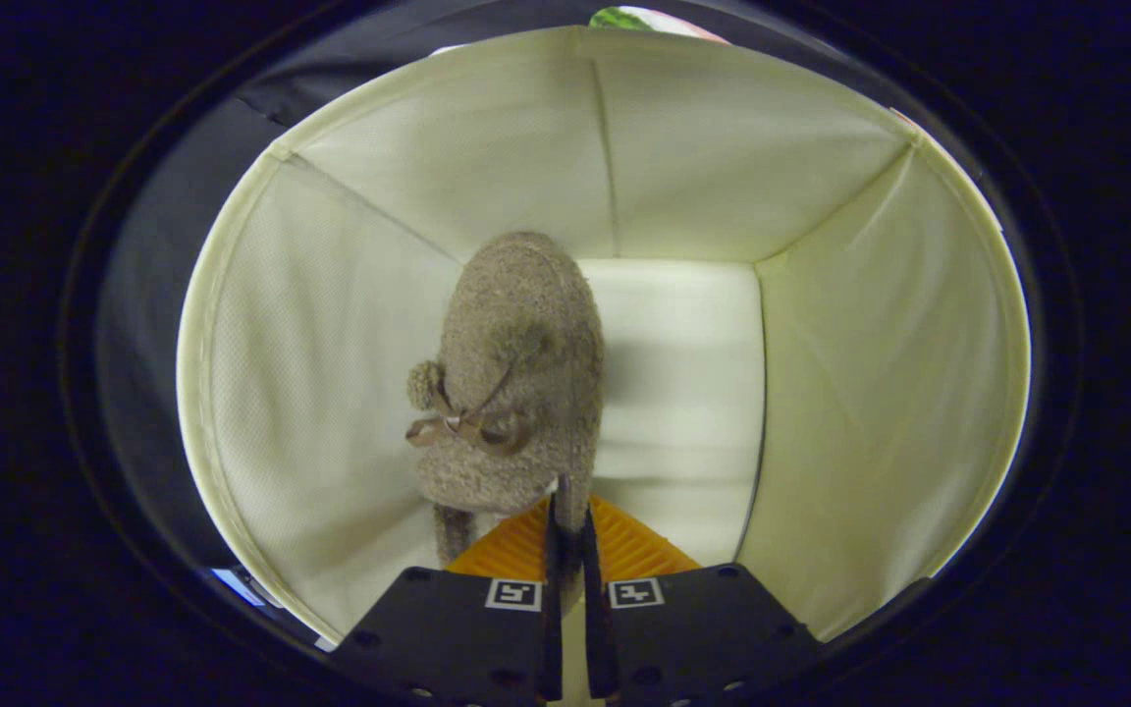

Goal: Open the storage box then place both shoes into the box .Put the left shoe in first, then the right shoe, with the right side of both shoes facing outward in a uniform manner.

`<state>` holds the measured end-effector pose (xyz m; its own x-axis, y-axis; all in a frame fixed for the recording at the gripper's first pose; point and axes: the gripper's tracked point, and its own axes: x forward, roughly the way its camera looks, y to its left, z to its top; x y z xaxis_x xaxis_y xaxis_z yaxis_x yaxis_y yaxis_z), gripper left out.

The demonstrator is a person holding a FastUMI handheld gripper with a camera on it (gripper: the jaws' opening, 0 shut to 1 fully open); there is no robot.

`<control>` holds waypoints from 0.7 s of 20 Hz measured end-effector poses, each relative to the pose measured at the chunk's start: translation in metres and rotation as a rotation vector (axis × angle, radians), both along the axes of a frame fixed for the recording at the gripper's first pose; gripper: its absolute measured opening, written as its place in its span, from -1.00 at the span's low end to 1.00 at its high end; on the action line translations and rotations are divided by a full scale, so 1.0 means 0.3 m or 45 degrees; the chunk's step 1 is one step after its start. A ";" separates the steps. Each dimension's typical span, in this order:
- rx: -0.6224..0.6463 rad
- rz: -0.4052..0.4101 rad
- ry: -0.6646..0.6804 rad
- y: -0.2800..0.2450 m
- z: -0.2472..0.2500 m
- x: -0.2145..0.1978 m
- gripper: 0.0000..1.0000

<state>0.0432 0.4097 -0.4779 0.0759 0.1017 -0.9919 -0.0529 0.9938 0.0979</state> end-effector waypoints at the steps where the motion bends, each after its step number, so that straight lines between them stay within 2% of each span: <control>1: 0.007 -0.007 -0.013 0.000 -0.004 0.009 -0.80; 3: 0.033 0.008 -0.046 0.006 0.024 0.026 -0.61; 5: 0.051 0.050 -0.073 0.008 0.073 0.017 -0.29; 6: 0.065 0.072 -0.078 0.006 0.100 0.006 0.04; 9: 0.143 0.133 -0.079 -0.007 0.208 -0.046 0.39; 11: 0.179 0.182 -0.125 -0.041 0.301 -0.059 0.83; 14: 0.256 0.239 -0.195 -0.115 0.442 -0.077 0.92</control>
<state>0.0203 0.3752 -0.3452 0.1841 0.3213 -0.9289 -0.2626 0.9268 0.2686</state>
